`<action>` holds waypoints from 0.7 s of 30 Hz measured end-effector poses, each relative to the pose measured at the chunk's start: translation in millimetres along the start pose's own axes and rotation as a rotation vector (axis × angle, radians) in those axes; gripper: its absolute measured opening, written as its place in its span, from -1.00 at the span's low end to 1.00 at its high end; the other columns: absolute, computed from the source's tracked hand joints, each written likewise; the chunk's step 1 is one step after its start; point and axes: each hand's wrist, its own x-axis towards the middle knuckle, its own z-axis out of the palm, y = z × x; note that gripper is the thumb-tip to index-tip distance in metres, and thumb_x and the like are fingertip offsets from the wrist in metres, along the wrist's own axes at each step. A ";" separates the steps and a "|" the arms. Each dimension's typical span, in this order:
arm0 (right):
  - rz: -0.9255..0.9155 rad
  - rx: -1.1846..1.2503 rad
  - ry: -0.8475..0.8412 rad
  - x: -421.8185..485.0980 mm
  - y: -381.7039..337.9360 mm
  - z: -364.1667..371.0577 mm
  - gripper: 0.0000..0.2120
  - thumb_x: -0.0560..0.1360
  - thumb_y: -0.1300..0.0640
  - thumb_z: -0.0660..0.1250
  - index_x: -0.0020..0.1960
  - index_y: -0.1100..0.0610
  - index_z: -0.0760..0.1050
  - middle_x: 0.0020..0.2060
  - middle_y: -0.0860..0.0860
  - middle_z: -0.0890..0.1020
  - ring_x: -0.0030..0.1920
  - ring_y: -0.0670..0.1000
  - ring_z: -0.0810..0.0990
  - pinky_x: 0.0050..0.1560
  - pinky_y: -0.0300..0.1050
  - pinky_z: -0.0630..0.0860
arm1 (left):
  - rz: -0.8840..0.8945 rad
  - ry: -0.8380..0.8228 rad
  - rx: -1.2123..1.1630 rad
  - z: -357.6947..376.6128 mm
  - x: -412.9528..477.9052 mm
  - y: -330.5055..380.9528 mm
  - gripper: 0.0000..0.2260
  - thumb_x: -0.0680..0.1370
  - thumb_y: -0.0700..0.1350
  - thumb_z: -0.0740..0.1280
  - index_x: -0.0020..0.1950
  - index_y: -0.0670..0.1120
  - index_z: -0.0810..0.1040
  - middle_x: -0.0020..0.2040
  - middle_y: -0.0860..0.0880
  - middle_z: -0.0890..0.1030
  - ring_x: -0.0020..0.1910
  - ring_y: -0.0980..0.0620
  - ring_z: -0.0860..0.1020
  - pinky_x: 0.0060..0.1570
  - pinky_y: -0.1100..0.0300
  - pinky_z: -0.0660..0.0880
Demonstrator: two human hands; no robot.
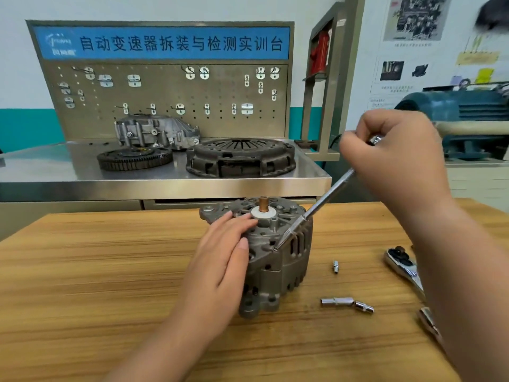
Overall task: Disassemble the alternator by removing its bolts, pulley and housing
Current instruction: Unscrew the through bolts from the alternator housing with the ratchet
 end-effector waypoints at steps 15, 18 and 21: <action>-0.338 -0.478 -0.252 36.8 -74.8 40.3 -0.77 0.50 0.11 0.19 -0.31 0.10 0.28 -0.42 -0.04 0.36 -0.29 0.12 0.41 -0.34 -0.13 0.23 | 0.023 0.078 -0.020 8.8 -0.9 -8.9 -0.62 0.60 0.14 -0.09 0.27 0.22 0.43 0.29 0.34 0.44 0.44 0.31 0.22 0.42 0.23 0.12; -0.385 -0.584 -0.240 36.6 -84.4 44.9 -0.91 0.52 0.15 0.21 -0.17 0.06 0.38 -0.41 -0.01 0.34 -0.25 0.18 0.43 -0.31 -0.09 0.25 | 0.024 0.066 0.015 7.5 -0.4 -8.8 -0.61 0.60 0.15 -0.10 0.28 0.22 0.42 0.29 0.35 0.43 0.44 0.34 0.20 0.42 0.25 0.10; -0.344 -0.691 -0.236 36.7 -87.6 44.4 -0.90 0.51 0.24 0.23 -0.16 0.09 0.38 -0.42 0.03 0.31 -0.38 0.13 0.36 -0.39 -0.11 0.16 | 0.029 0.059 0.048 6.4 0.2 -6.9 -0.60 0.59 0.16 -0.12 0.28 0.23 0.41 0.26 0.39 0.40 0.42 0.39 0.18 0.40 0.36 0.04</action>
